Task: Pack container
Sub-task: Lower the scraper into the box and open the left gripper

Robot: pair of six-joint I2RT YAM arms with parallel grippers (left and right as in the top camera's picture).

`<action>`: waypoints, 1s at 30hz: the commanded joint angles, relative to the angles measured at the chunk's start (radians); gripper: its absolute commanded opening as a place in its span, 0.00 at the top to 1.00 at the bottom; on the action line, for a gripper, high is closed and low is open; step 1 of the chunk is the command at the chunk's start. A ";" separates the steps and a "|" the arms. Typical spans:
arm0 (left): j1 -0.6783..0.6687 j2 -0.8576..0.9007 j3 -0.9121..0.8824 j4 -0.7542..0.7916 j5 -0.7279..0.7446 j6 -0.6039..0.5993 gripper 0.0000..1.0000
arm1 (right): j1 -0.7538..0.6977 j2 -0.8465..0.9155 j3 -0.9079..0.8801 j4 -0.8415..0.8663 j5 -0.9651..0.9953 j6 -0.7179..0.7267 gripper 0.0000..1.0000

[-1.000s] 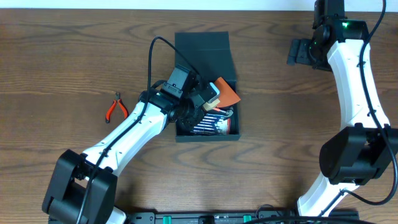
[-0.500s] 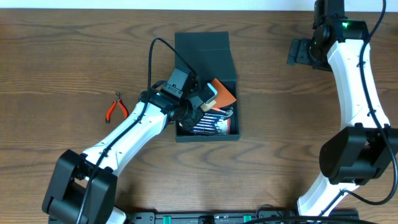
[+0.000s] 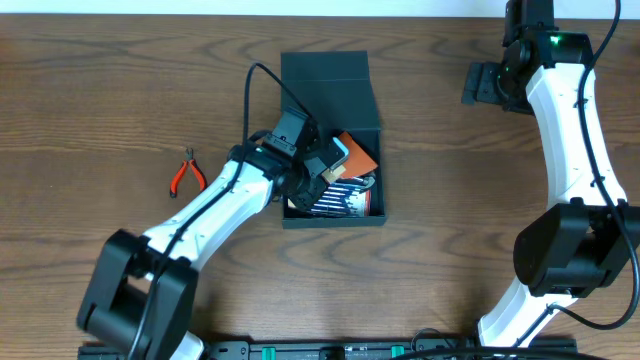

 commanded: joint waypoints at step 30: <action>-0.002 0.013 0.009 0.084 -0.002 -0.114 0.41 | -0.004 -0.014 0.021 -0.001 0.010 0.019 0.01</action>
